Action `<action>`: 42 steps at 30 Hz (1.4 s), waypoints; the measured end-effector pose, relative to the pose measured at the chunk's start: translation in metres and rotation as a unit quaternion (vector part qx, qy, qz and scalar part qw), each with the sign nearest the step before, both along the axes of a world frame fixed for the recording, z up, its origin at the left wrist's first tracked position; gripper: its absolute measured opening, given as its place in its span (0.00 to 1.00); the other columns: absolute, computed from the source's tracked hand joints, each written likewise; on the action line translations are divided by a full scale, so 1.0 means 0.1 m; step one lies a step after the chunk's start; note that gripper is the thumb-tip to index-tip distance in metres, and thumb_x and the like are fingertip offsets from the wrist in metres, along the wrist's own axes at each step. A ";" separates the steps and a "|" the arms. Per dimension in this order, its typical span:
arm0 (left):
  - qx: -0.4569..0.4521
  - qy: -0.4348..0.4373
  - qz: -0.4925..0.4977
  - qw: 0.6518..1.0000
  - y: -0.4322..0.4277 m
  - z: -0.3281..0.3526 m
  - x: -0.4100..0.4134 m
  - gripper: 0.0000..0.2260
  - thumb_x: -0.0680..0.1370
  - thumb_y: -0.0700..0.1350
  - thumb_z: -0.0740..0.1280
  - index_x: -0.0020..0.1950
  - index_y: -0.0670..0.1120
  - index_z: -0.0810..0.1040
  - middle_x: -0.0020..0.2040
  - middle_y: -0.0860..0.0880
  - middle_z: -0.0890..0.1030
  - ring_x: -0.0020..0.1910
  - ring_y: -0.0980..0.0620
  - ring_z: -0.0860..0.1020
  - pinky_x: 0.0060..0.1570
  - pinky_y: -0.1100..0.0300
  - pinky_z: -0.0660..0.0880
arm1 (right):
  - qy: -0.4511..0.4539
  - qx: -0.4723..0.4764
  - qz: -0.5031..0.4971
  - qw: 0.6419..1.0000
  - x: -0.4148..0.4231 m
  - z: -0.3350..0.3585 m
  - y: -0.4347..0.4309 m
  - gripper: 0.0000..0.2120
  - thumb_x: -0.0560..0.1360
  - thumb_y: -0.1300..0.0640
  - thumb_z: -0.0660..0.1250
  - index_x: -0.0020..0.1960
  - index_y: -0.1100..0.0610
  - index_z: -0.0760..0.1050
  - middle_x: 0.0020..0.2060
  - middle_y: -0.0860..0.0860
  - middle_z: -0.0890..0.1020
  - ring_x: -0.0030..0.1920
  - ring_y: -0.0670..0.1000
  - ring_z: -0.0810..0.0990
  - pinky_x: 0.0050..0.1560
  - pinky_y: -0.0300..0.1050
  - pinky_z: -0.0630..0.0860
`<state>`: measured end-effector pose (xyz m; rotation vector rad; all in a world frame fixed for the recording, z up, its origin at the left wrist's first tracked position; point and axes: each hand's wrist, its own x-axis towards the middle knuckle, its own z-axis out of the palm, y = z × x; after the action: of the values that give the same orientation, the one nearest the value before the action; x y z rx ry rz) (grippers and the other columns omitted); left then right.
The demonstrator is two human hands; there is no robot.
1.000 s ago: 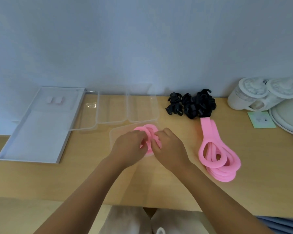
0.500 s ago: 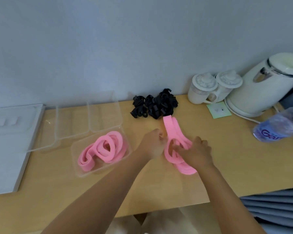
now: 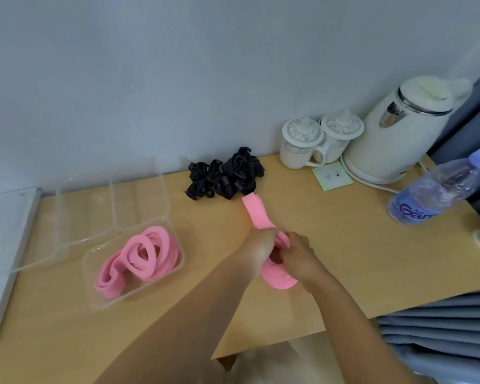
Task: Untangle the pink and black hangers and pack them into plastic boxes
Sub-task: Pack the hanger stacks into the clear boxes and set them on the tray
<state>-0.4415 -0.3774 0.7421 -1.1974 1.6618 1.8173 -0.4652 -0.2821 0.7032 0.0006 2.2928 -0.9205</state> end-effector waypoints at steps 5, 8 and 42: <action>-0.025 0.003 0.001 1.000 -0.02 -0.04 0.00 0.16 0.79 0.42 0.59 0.65 0.38 0.72 0.61 0.39 0.76 0.56 0.44 0.75 0.58 0.55 0.70 | 0.031 -0.017 -0.051 0.998 0.12 -0.09 -0.01 0.19 0.72 0.61 0.62 0.63 0.58 0.70 0.60 0.58 0.71 0.58 0.61 0.72 0.58 0.51 0.73; -0.010 0.006 -0.016 1.000 -0.13 -0.04 -0.01 0.16 0.78 0.44 0.64 0.62 0.36 0.75 0.60 0.37 0.77 0.59 0.41 0.76 0.61 0.51 0.72 | 0.035 -0.012 -0.082 0.996 0.10 -0.08 -0.01 0.18 0.73 0.59 0.63 0.62 0.60 0.71 0.58 0.59 0.72 0.55 0.61 0.74 0.55 0.49 0.75; -0.467 0.244 0.067 0.847 -2.66 0.68 1.07 0.07 0.72 0.47 0.70 0.47 0.46 0.77 0.44 0.52 0.79 0.45 0.51 0.75 0.42 0.63 0.69 | -0.098 -0.315 0.163 0.930 -0.10 1.20 -1.89 0.11 0.75 0.64 0.64 0.54 0.68 0.77 0.46 0.62 0.80 0.44 0.57 0.79 0.46 0.46 0.76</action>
<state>-0.3345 -0.6430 0.8105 -1.2395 3.0402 1.4370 -0.4748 -0.4707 0.8236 -0.5247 1.6612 -1.3583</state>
